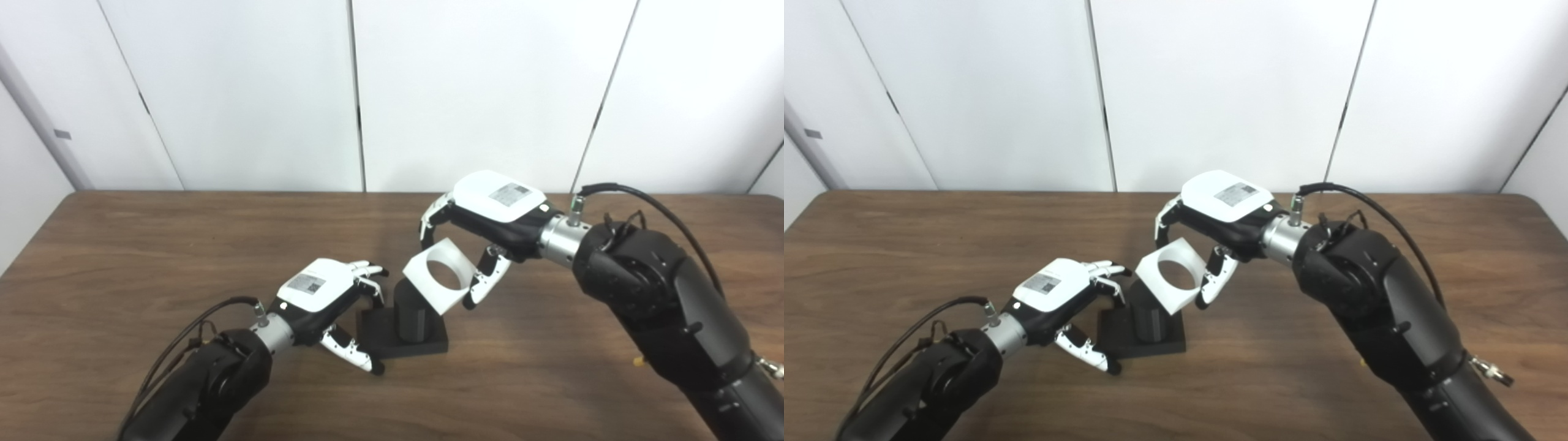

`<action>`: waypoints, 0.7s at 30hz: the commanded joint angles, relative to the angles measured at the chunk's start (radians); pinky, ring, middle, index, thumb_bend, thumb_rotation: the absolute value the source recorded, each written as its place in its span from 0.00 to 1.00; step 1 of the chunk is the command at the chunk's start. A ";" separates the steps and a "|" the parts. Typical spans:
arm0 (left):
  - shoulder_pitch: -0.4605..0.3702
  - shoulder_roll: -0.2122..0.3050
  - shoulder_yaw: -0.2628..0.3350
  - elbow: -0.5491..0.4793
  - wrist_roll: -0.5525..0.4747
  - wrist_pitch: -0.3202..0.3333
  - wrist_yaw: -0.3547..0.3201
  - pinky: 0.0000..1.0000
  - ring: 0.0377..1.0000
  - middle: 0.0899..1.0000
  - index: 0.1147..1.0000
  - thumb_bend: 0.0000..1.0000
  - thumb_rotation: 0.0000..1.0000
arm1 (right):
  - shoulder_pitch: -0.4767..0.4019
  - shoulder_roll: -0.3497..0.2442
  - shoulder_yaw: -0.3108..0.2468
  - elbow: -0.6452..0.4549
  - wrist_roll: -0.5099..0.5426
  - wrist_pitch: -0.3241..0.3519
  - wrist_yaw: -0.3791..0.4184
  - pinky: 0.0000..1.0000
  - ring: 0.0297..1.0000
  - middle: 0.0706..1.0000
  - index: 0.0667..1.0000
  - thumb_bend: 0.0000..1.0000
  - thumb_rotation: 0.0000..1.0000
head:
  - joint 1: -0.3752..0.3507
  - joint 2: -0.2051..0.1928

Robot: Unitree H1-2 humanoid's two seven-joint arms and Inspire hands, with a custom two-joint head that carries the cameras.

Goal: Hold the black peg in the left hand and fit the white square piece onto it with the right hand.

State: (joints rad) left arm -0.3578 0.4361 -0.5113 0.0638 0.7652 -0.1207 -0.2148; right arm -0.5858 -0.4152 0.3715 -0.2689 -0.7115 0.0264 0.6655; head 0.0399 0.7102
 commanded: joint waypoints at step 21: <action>0.022 -0.008 -0.050 -0.005 0.057 0.043 -0.098 0.87 0.92 0.90 0.42 0.52 0.07 | -0.020 0.036 0.022 0.043 -0.008 -0.009 -0.019 0.82 0.80 0.73 0.44 0.52 0.14 | 0.011 0.008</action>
State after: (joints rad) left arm -0.3582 0.4306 -0.5180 0.0379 0.7803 -0.0855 -0.2389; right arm -0.5796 -0.3813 0.3999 -0.2203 -0.7214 0.0260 0.6651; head 0.0506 0.7179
